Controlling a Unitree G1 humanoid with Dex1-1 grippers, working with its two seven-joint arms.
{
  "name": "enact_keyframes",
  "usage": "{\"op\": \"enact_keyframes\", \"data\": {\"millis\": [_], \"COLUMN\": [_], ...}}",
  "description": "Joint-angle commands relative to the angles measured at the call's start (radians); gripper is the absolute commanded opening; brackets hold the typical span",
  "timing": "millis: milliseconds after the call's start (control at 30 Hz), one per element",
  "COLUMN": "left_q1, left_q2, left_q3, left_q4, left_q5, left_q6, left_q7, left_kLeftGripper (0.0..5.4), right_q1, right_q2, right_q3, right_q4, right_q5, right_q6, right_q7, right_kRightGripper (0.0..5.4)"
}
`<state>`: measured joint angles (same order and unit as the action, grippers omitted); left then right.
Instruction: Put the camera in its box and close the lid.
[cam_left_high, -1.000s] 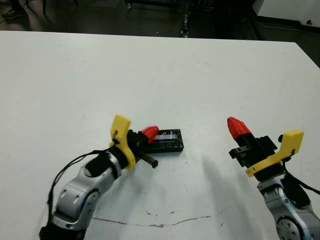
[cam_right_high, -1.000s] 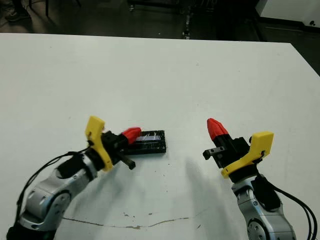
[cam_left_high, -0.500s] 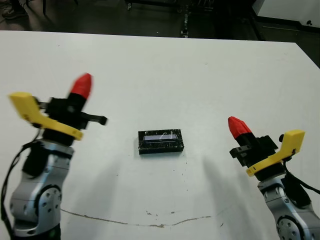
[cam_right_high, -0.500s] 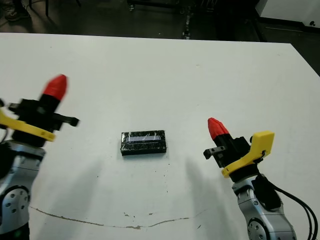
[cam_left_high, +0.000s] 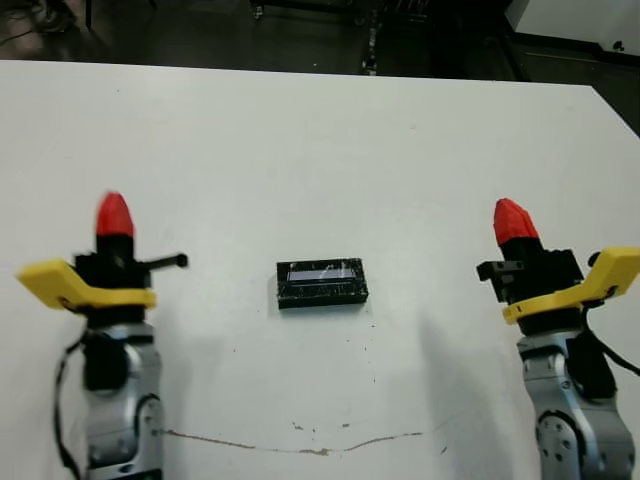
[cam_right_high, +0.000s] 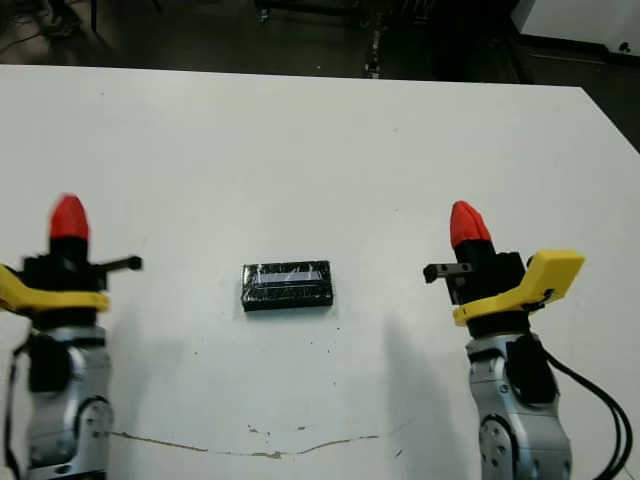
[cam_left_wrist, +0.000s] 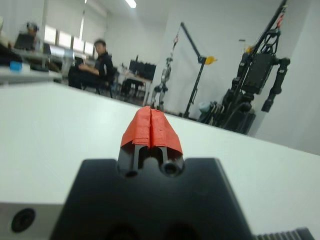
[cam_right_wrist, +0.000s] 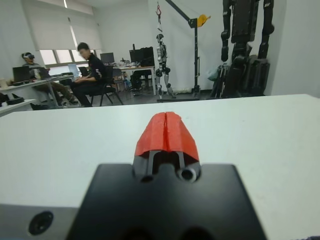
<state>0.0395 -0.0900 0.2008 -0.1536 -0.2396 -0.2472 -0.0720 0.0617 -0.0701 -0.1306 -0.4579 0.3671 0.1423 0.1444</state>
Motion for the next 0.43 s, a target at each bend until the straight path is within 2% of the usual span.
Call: {"op": "enact_keyframes", "data": {"millis": [33, 433], "left_q1": [-0.006, -0.010], "left_q2": [0.019, 0.042], "left_q3": [-0.006, -0.024], "left_q4": [0.040, 0.020], "left_q5": [0.005, 0.005], "left_q6": [-0.038, -0.015], "left_q7": [-0.019, -0.012], "left_kLeftGripper": [0.02, 0.02], "right_q1": [-0.010, -0.020], "right_q2": [0.013, 0.044], "right_q3": [0.000, 0.030], "right_q4": [0.007, 0.000], "right_q5": [-0.015, -0.037], "right_q6": [-0.003, 0.011], "right_q7": [-0.027, -0.073], "right_kRightGripper": [0.00, 0.00]}}
